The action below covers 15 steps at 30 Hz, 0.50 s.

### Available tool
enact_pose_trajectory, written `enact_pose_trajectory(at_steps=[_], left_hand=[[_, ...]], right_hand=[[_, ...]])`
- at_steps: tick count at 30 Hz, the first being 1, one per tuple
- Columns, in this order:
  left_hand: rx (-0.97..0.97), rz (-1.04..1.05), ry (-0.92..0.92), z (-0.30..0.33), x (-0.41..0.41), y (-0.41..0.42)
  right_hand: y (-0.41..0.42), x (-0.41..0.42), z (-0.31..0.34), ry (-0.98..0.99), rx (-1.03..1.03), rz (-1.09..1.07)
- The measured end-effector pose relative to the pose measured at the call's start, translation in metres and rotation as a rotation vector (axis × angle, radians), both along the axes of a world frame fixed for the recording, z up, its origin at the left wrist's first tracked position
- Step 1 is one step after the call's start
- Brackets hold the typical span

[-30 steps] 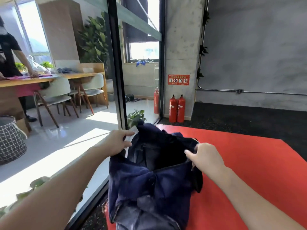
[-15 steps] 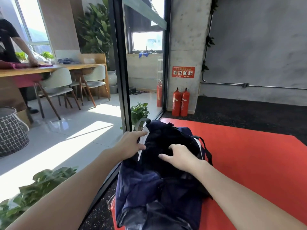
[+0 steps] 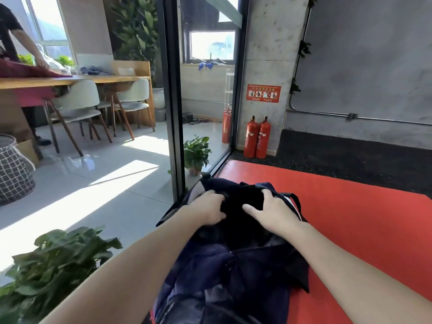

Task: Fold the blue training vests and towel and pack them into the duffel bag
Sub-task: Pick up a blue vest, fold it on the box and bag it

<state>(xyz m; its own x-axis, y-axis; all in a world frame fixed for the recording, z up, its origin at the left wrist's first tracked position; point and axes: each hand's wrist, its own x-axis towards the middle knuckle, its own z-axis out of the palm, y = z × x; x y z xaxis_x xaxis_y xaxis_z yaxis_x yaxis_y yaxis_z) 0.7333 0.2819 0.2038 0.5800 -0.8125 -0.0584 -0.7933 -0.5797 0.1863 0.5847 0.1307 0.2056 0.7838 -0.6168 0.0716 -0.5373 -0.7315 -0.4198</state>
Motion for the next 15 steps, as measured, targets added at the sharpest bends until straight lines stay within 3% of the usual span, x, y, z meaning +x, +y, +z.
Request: enact_pose_trajectory(at_steps=[7,11,15], left_hand=[[0.104,-0.031,-0.173,0.010,0.053,0.035],[0.065,-0.010,-0.036,0.000,0.033,0.037],[0.097,-0.098,0.164,-0.017,-0.019,0.043]], right_hand=[[0.003,-0.005,-0.003,0.034,-0.096,0.049],[0.023,-0.002,-0.014,0.055,0.127,0.116],[0.036,-0.022,-0.030,0.284,0.177,0.190]])
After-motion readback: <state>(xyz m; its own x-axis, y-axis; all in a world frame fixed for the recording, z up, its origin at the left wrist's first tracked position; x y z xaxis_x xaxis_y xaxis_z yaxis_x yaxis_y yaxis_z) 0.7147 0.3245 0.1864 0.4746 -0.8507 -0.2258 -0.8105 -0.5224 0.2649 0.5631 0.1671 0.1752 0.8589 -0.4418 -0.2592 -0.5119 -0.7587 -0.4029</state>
